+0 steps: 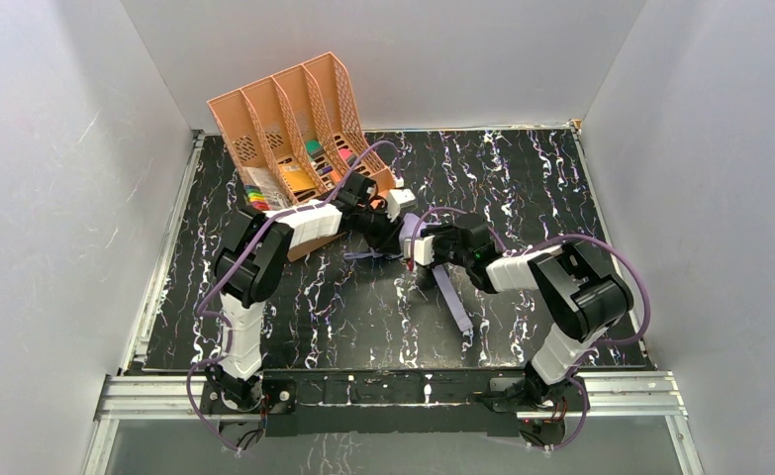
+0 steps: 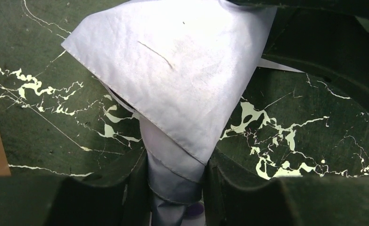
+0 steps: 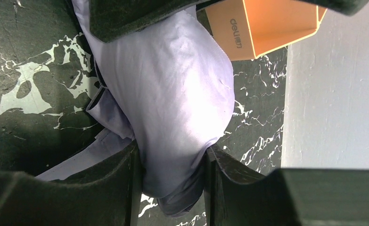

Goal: Put away the umbrella

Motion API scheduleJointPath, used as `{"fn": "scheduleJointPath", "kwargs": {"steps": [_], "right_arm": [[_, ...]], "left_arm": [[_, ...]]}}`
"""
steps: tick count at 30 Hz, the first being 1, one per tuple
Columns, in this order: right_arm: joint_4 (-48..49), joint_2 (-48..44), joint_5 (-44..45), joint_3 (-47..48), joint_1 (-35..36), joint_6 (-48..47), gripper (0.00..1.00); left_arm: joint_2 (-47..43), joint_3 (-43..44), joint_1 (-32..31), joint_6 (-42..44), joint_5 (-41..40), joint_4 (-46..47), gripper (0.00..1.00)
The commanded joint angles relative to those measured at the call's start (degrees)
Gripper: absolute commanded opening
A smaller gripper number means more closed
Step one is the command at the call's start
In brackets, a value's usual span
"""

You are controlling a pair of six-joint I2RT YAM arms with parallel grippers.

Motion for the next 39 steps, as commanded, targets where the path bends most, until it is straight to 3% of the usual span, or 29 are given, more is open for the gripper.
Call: {"fn": "scheduleJointPath", "kwargs": {"steps": [1,7,10,13,15,17,18,20,25,39], "right_arm": [[-8.2,-2.2,-4.0,-0.2,0.7,6.3,0.3],[-10.5,-7.2,-1.5,2.5,0.7,19.0,0.58],[-13.3,-11.2,2.2,4.4,0.6,33.6,0.7],[-18.4,-21.5,5.1,3.9,0.6,56.6,0.71],[-29.2,-27.0,15.6,4.5,0.6,73.5,0.69],[-36.6,-30.0,22.5,4.4,0.4,81.3,0.67],[-44.8,-30.2,24.7,5.5,0.0,85.2,0.68],[-55.7,-27.4,24.3,8.3,-1.5,89.5,0.72],[-61.8,-19.9,19.1,10.2,-3.4,89.0,0.78],[-63.4,-13.7,20.7,10.5,-0.1,90.5,0.73]], "left_arm": [[2.5,-0.1,-0.3,-1.3,-7.1,-3.8,0.02],[0.5,-3.0,-0.5,-1.9,-11.4,-2.5,0.0],[0.3,-3.7,-0.6,-2.6,-12.5,-2.4,0.01],[-0.2,-5.0,-0.6,-4.3,-13.7,-2.2,0.01],[-0.1,-5.5,-0.6,-5.8,-14.4,-2.0,0.0],[0.0,-5.9,-0.7,-7.2,-14.2,-1.7,0.0],[0.0,-6.1,-0.9,-7.8,-14.3,-1.8,0.0],[-0.2,-6.8,-1.0,-8.2,-15.6,-1.7,0.0],[-0.6,-7.5,-1.1,-7.9,-16.0,-1.6,0.0],[-0.7,-7.2,-1.6,-7.4,-16.3,-2.3,0.0]]}}
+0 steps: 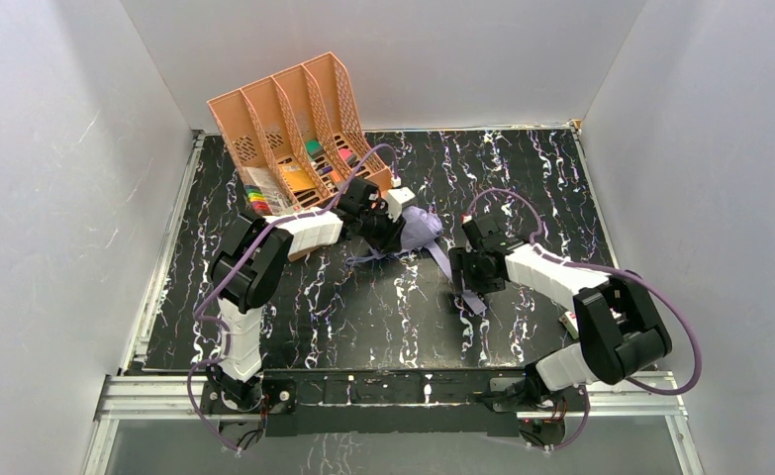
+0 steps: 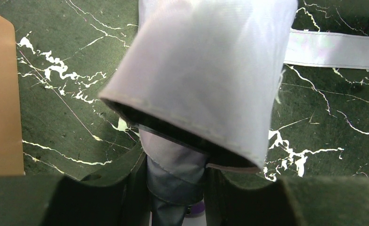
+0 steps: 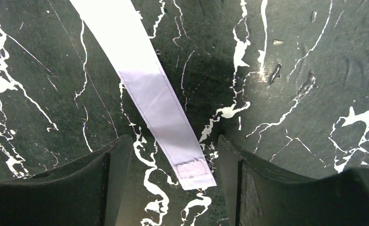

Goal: Put away the umbrella

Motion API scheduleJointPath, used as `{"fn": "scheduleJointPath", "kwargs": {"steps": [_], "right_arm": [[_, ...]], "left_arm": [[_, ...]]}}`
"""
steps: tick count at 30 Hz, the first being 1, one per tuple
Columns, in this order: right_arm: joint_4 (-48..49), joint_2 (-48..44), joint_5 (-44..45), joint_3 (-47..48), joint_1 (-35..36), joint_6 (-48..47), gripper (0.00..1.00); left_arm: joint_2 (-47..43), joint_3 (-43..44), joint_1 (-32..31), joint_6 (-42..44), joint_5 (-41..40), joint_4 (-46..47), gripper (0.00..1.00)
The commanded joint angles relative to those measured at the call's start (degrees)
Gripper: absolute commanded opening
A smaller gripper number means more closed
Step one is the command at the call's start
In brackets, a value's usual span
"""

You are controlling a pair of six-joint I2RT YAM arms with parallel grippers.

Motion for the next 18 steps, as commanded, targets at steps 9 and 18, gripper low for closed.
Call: {"fn": "scheduleJointPath", "kwargs": {"steps": [9,18], "right_arm": [[-3.4,7.8,8.1,2.3,4.5,3.5,0.64],[-2.8,12.4,8.5,1.1,5.2,4.2,0.45]], "left_arm": [[1.8,-2.4,0.3,1.0,-7.0,-9.5,0.0],[2.2,-1.9,0.4,0.6,-7.6,-9.8,0.0]]}}
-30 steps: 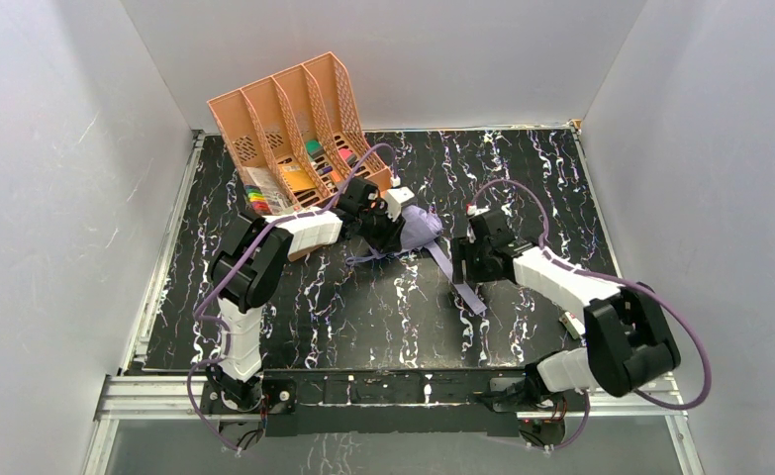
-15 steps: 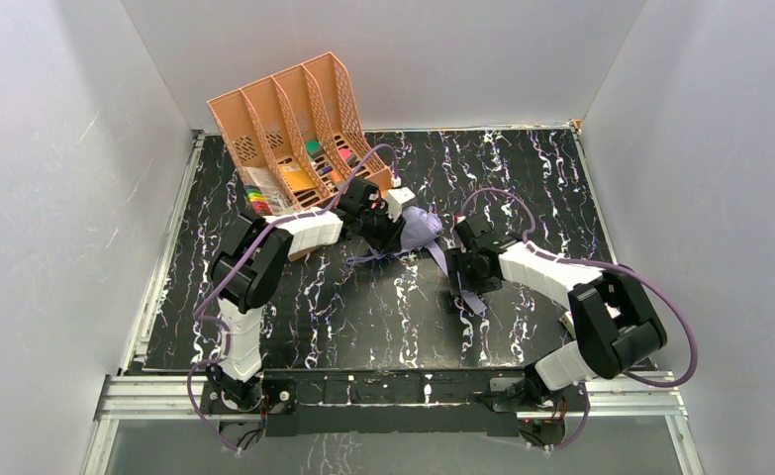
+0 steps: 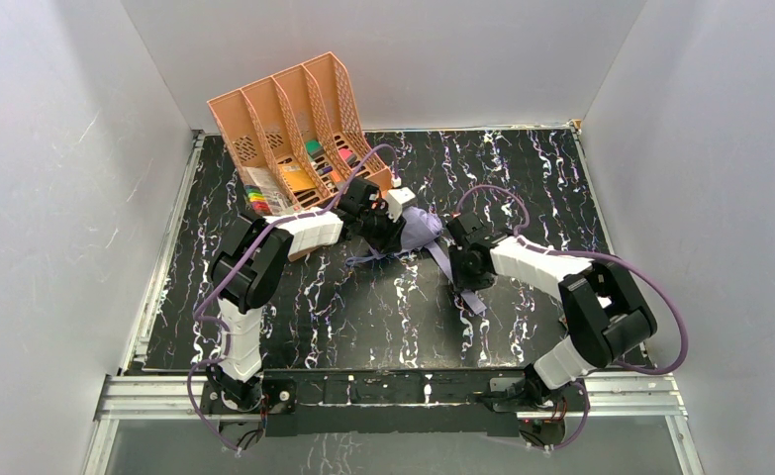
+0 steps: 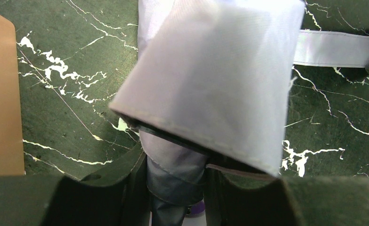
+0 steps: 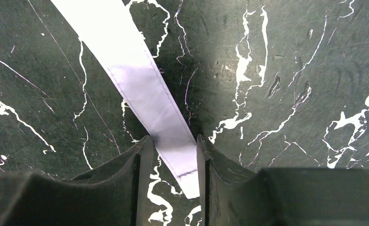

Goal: Put away the umbrella

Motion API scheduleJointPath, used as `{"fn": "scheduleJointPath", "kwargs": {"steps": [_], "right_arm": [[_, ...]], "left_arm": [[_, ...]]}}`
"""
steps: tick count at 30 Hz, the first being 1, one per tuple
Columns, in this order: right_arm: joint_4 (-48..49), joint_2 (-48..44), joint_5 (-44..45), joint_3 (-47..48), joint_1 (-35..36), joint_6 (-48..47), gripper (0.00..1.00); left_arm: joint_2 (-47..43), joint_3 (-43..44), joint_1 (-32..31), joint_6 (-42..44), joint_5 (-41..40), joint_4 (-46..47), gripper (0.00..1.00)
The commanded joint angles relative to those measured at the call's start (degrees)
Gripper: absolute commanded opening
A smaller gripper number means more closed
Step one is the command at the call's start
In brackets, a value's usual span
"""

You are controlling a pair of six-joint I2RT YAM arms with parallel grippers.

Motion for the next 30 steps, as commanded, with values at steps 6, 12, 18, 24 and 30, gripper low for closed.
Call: {"fn": "scheduleJointPath", "kwargs": {"steps": [6,12,18,24,30], "right_arm": [[1.7,8.9,-1.7,-3.3,2.1,2.7,0.04],[0.0,4.0,-4.8,-2.3,7.9,4.9,0.0],[0.1,2.0,-10.2,-2.9,14.9,9.2,0.0],[-2.2,0.6,-10.2,-2.3,21.2,12.1,0.0],[1.6,-1.9,-14.5,-3.9,27.1,14.8,0.0]], "left_arm": [[3.2,-2.6,0.5,-1.1,-8.3,-9.4,0.0],[2.9,-1.7,1.6,-4.5,-9.0,-8.2,0.0],[2.0,-0.9,3.6,-8.5,-6.5,-6.3,0.0],[1.2,-0.1,5.2,-10.0,-5.9,-6.5,0.0],[1.1,0.8,5.9,-10.1,-6.1,-6.6,0.0]]}}
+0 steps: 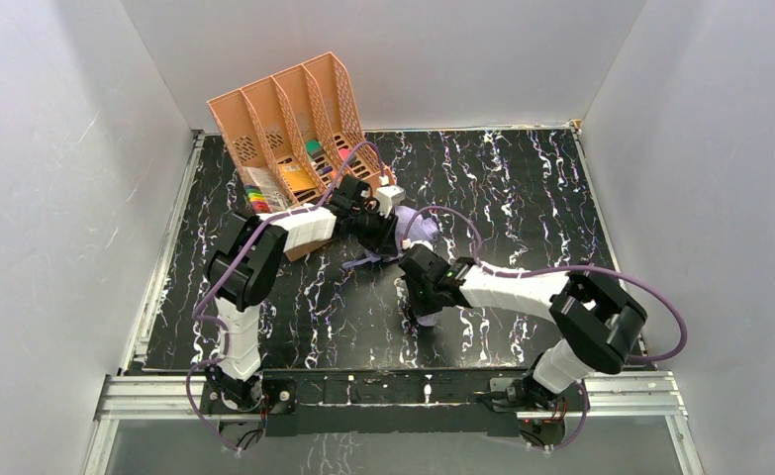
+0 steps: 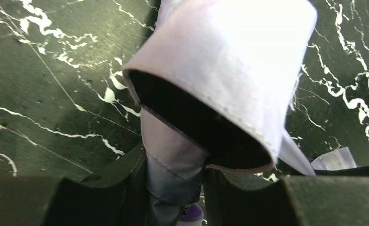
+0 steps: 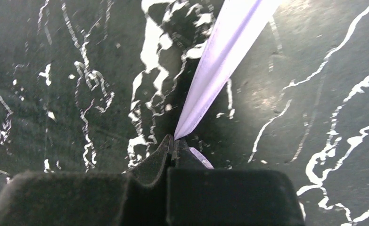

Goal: Put away the umbrella

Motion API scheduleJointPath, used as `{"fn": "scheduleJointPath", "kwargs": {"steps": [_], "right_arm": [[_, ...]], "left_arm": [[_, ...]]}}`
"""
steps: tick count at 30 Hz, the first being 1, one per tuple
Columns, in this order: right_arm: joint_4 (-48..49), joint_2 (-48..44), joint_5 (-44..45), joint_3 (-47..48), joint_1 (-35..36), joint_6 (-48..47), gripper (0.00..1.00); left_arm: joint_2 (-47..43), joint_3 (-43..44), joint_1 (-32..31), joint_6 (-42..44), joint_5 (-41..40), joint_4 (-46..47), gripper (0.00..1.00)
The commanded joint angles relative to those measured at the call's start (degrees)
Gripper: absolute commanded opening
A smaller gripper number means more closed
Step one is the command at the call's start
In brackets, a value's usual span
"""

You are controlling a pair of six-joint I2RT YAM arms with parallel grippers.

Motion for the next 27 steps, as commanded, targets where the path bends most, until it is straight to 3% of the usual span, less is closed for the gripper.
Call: {"fn": "scheduleJointPath", "kwargs": {"steps": [1,12,20,27], "right_arm": [[-4.7,-1.9,-12.3,-3.6,5.6,4.3,0.0],[10.3,-6.0,-19.6,-6.0,6.3,8.9,0.0],[2.9,-14.9,-17.0,-16.2,6.4,14.1,0.0],[4.1,-23.0,-16.4,-26.8,6.4,19.1,0.0]], "left_arm": [[1.2,0.4,2.9,-1.3,-11.5,-3.0,0.0],[-2.7,-5.8,1.3,0.9,-16.3,-1.0,0.0],[-4.8,-11.3,-4.3,3.4,-27.8,3.0,0.0],[-5.0,-15.3,-8.2,4.9,-34.7,7.6,0.0]]}}
